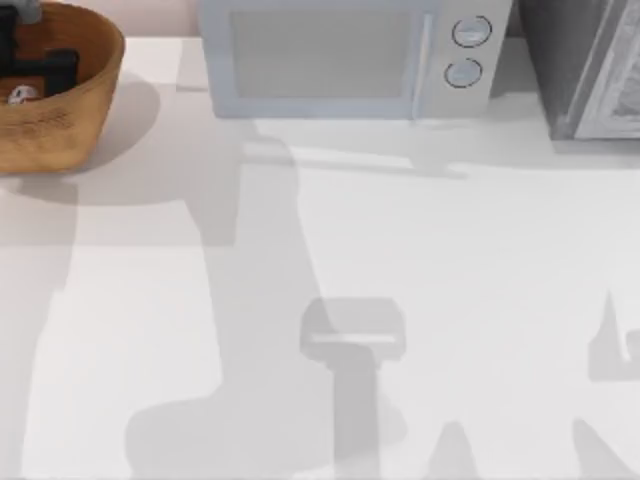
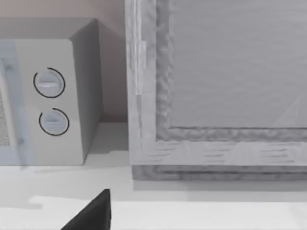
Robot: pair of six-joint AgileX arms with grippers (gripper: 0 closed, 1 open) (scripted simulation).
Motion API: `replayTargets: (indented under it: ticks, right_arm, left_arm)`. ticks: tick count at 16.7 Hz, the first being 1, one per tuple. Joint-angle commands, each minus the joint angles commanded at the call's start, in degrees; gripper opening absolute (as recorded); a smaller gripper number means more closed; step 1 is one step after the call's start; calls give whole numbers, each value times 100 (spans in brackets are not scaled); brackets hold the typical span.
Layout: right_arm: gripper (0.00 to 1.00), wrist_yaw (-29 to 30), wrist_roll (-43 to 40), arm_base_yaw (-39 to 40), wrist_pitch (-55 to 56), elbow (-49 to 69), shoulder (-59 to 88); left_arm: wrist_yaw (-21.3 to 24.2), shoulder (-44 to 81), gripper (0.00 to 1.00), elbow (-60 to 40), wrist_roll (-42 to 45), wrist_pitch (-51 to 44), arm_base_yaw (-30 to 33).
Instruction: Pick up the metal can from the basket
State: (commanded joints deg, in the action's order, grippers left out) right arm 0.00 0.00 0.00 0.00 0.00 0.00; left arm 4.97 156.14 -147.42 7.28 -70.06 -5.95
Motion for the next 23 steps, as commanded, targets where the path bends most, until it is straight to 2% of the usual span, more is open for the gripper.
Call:
replayTargets:
  ticks: [2, 15, 23]
  right_arm:
    - [100, 0, 0, 0, 0, 0, 0]
    - [100, 0, 0, 0, 0, 0, 0]
    - [100, 0, 0, 0, 0, 0, 0]
  left_arm:
    - [0, 0, 100, 0, 0, 0, 0]
    - [0, 0, 2, 0, 0, 0, 0]
    - [0, 0, 0, 0, 0, 0, 0]
